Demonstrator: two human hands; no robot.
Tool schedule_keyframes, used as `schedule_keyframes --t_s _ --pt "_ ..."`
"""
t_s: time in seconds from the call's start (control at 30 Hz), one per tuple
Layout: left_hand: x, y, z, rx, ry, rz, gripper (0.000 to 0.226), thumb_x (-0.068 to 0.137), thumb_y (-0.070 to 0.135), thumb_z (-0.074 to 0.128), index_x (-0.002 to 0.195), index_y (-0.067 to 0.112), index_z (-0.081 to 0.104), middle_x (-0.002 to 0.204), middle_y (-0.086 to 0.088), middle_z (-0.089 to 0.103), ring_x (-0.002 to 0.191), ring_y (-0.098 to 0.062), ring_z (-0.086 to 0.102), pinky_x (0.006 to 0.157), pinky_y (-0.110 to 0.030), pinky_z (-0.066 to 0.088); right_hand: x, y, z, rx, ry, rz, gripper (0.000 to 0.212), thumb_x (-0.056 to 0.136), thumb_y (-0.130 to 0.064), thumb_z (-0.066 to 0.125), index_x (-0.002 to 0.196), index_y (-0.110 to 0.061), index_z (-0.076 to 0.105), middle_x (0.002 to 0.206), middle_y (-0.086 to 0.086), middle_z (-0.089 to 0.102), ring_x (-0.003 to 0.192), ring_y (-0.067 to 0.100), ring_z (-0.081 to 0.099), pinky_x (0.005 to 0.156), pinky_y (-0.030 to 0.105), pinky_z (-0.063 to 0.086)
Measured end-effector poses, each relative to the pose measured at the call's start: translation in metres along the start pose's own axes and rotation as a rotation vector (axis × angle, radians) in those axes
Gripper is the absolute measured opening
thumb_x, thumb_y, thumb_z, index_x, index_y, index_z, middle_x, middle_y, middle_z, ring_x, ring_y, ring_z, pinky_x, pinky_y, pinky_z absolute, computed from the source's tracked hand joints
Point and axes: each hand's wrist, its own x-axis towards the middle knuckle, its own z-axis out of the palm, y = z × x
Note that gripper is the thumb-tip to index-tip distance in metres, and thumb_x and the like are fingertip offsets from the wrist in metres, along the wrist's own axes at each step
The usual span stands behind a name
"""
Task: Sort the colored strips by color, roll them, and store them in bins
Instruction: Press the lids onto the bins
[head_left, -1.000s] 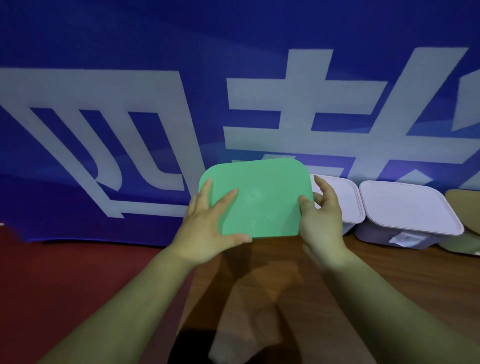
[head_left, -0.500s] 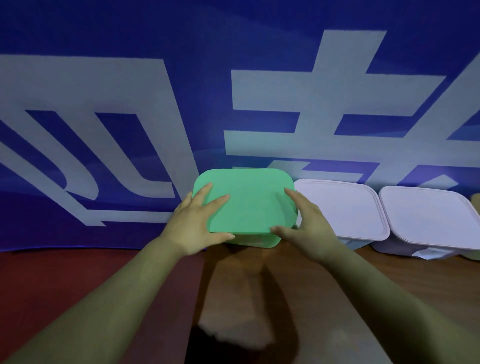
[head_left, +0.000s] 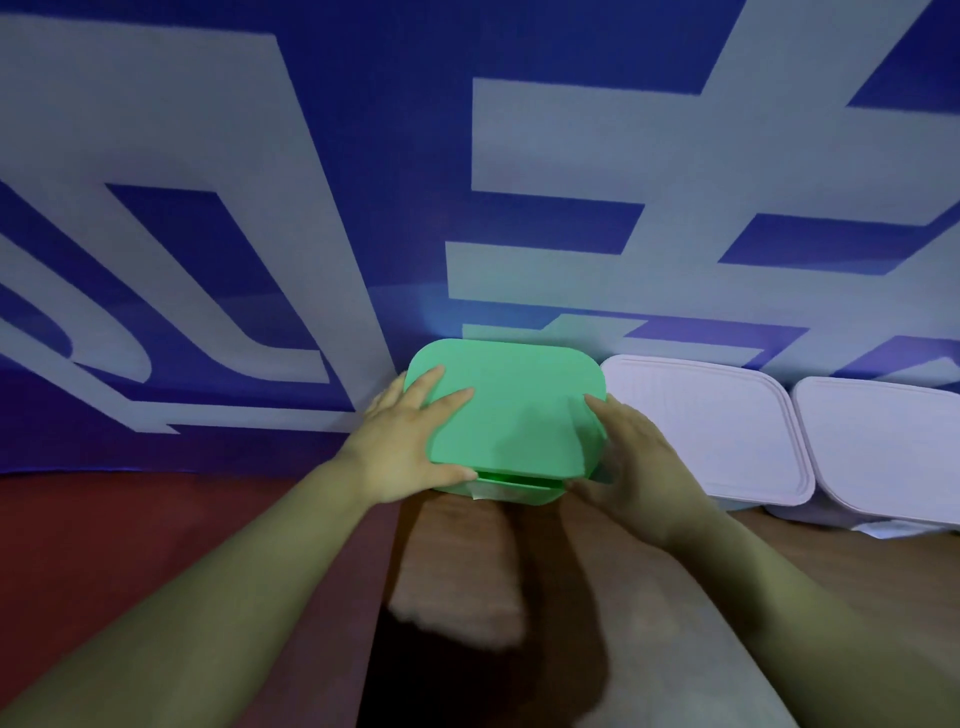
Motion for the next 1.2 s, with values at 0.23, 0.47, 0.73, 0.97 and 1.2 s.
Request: schedule_keyframes --t_s 0.23,0.47,0.73,0.97,1.2 --pt "0.003 -0.002 0.009 -0.022 -0.008 -0.012 0.101 0.071 0.078 0.063 0.15 0.056 0.004 0.164 0.016 -0.013 0.152 -0.025 -0.016 0.12 -0.051 0.015 -0.007 0.006 0.012 -0.083 -0.028 0.008 0.092 0.07 -0.062 0.059 0.149 -0.02 0.037 0.153 0.008 0.041 0.139 0.029 0.039 0.116 0.043 0.031" --pt "-0.003 -0.004 0.013 -0.012 0.009 -0.026 0.099 0.073 0.08 0.058 0.152 0.053 0.006 0.165 0.016 -0.011 0.152 -0.023 -0.015 0.121 -0.049 0.013 -0.004 0.005 0.014 -0.102 -0.009 -0.02 0.09 0.071 -0.045 0.078 0.148 -0.021 0.039 0.152 0.011 0.04 0.138 0.029 0.039 0.112 0.039 0.034" --pt "-0.006 -0.001 0.019 0.047 -0.001 -0.03 0.102 0.073 0.082 0.057 0.152 0.051 0.002 0.165 0.012 -0.013 0.152 -0.029 -0.015 0.121 -0.053 0.013 -0.004 0.006 0.014 -0.129 -0.003 -0.073 0.081 0.072 -0.05 0.071 0.143 -0.02 0.047 0.147 0.01 0.046 0.13 0.032 0.047 0.106 0.043 0.044" --pt "-0.005 -0.002 0.024 0.073 0.02 -0.029 0.101 0.073 0.084 0.053 0.152 0.051 -0.001 0.165 0.011 -0.015 0.152 -0.031 -0.013 0.121 -0.052 0.007 -0.008 0.008 0.025 -0.215 0.018 -0.032 0.09 0.075 -0.074 0.052 0.147 -0.021 0.042 0.157 0.013 0.032 0.141 0.031 0.038 0.111 0.044 0.038" --pt "-0.007 -0.002 0.026 0.098 0.067 -0.027 0.099 0.074 0.083 0.053 0.153 0.048 0.004 0.166 0.009 -0.011 0.152 -0.033 -0.008 0.121 -0.052 0.008 -0.008 0.004 0.026 -0.274 -0.028 0.036 0.093 0.075 -0.08 0.041 0.15 -0.026 0.034 0.161 0.004 0.025 0.146 0.028 0.028 0.113 0.044 0.033"
